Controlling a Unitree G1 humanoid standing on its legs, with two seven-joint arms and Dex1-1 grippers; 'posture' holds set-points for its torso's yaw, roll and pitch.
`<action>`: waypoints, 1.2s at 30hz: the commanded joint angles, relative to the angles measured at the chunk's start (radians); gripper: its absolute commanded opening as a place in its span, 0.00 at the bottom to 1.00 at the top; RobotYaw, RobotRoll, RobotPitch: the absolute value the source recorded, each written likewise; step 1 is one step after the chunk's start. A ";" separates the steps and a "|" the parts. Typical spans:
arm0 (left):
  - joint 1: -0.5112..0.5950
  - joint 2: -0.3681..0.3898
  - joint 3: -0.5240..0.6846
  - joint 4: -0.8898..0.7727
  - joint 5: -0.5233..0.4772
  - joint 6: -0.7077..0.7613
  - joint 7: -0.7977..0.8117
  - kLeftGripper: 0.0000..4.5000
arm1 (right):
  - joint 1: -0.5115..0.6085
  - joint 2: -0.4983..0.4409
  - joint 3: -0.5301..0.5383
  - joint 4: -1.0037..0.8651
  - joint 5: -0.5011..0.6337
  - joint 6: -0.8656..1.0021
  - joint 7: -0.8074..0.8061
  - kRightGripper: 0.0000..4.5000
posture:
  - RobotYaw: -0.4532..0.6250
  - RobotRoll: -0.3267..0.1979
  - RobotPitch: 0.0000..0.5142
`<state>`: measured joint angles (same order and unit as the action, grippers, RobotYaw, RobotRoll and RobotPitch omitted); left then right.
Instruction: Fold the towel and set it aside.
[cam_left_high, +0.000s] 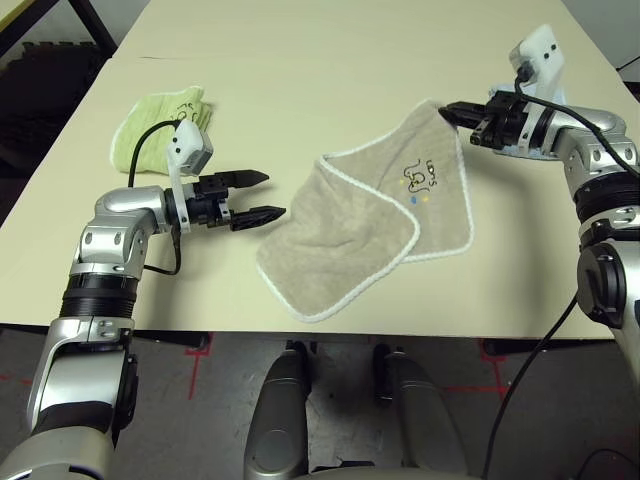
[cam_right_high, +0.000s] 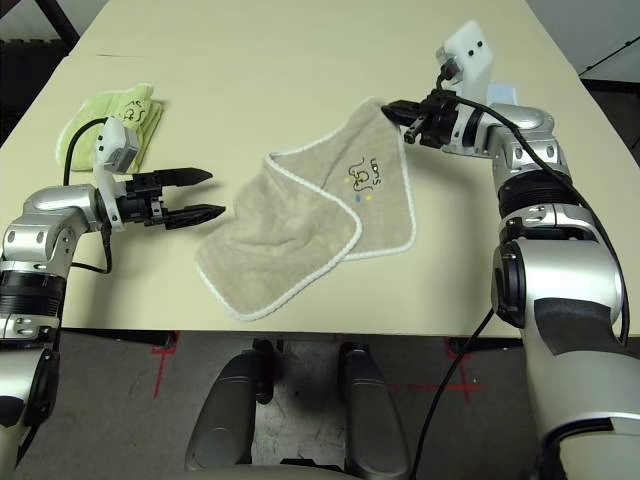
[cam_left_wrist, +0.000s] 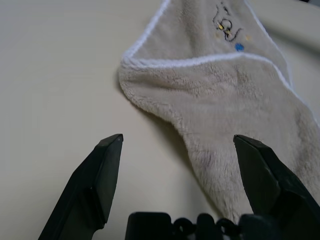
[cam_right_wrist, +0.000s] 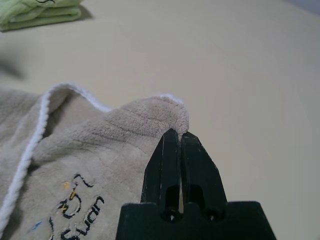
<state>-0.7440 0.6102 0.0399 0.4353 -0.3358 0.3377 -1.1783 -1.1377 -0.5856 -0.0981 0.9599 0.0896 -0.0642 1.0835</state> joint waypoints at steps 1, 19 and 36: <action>-0.040 -0.032 0.028 0.034 -0.016 0.041 0.071 1.00 | 0.044 -0.005 -0.007 -0.096 0.035 0.022 0.013 0.01 | 0.45 0.62 0.30; -0.111 -0.061 0.026 0.103 0.003 0.064 0.125 1.00 | -0.460 0.093 -0.077 0.086 0.090 -0.131 -0.177 0.01 | 0.45 0.62 0.27; -0.188 -0.190 0.097 0.075 -0.078 0.129 0.245 1.00 | -0.475 0.229 -0.050 -0.068 0.169 -0.038 -0.136 0.01 | 0.46 0.62 0.29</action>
<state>-0.9211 0.4325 0.1281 0.5481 -0.3917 0.4394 -0.9513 -1.6159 -0.3530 -0.1585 0.9197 0.2713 -0.1048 0.9639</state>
